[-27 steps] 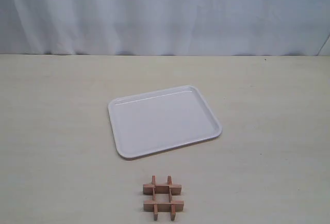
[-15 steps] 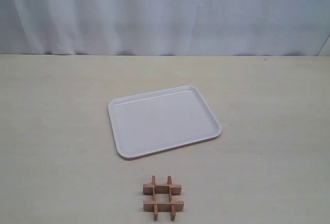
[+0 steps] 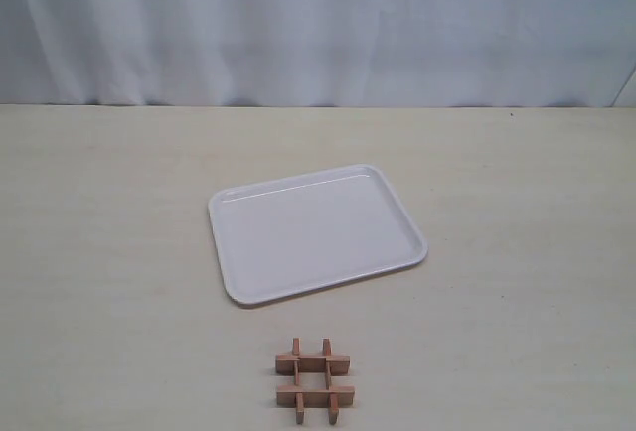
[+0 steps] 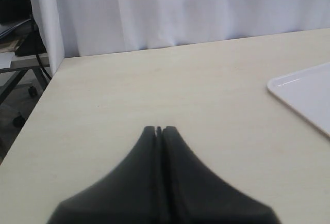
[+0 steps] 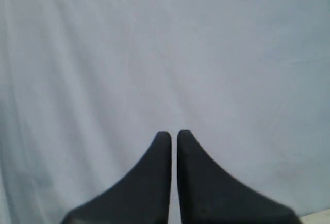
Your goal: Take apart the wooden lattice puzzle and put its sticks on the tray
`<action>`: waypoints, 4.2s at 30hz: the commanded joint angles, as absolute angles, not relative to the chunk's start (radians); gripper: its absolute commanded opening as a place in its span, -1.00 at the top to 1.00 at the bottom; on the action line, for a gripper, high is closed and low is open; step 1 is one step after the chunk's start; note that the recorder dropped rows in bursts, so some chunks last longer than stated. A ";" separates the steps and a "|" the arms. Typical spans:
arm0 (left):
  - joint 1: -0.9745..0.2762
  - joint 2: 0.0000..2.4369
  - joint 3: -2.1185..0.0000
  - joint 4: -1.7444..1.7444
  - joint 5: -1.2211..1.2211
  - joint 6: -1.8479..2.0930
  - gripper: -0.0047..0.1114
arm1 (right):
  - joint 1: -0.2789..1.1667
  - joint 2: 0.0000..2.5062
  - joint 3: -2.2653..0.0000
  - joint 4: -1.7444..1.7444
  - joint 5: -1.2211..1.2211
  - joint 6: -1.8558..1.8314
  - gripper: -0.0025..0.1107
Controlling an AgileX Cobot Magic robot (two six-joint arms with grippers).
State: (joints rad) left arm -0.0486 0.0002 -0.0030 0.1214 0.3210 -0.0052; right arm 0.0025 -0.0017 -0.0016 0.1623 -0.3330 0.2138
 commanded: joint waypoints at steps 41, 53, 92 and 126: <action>-0.056 0.000 0.000 0.120 0.307 -0.013 0.92 | 0.397 1.648 -1.189 0.123 0.905 -0.708 0.88; -0.056 0.000 0.000 0.120 0.307 -0.013 0.92 | 0.398 1.816 -1.301 0.033 1.056 -0.878 0.88; -0.056 0.000 0.000 0.122 0.307 -0.013 0.92 | 0.515 1.974 -1.226 0.060 0.874 -0.894 0.45; -0.056 0.000 0.000 0.120 0.307 -0.013 0.92 | 0.515 2.026 -1.226 0.075 0.914 -0.879 0.46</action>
